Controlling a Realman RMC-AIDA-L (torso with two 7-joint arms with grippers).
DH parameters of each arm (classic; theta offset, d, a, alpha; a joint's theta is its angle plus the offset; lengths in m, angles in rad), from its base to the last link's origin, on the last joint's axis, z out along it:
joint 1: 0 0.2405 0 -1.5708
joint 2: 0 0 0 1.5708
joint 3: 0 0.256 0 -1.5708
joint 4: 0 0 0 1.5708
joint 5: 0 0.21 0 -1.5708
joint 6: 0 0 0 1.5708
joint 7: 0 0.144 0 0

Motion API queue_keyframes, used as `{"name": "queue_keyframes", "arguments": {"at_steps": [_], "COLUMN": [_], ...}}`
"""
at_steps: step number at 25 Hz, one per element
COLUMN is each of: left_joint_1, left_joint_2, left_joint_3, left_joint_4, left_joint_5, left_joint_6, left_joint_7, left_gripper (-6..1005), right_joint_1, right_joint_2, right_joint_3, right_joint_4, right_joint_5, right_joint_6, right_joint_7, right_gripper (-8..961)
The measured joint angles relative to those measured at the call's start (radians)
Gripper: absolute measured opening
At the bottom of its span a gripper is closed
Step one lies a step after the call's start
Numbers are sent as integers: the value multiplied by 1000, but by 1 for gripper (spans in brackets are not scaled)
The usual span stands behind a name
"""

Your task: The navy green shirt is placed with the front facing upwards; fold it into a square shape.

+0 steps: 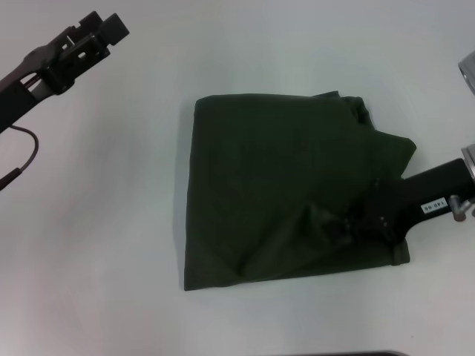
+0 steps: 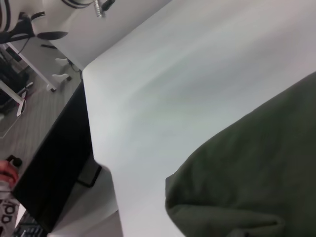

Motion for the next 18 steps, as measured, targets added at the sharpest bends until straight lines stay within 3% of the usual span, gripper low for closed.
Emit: {"name": "queue_keyframes", "arguments": {"at_steps": [18], "left_joint_1": [-13], "left_joint_2": [-2], "left_joint_3": [-3], "left_joint_4": [-29], "left_joint_5": [0], "left_joint_6": [-66], "left_joint_7": [20], "left_gripper": [904], "right_joint_1": [-92], "right_joint_2": [-22], "right_joint_3": [6], "right_joint_4": [-14], "right_joint_5": [-12], "right_joint_6": [-49], "right_joint_7": [-71], "right_gripper": [45]}}
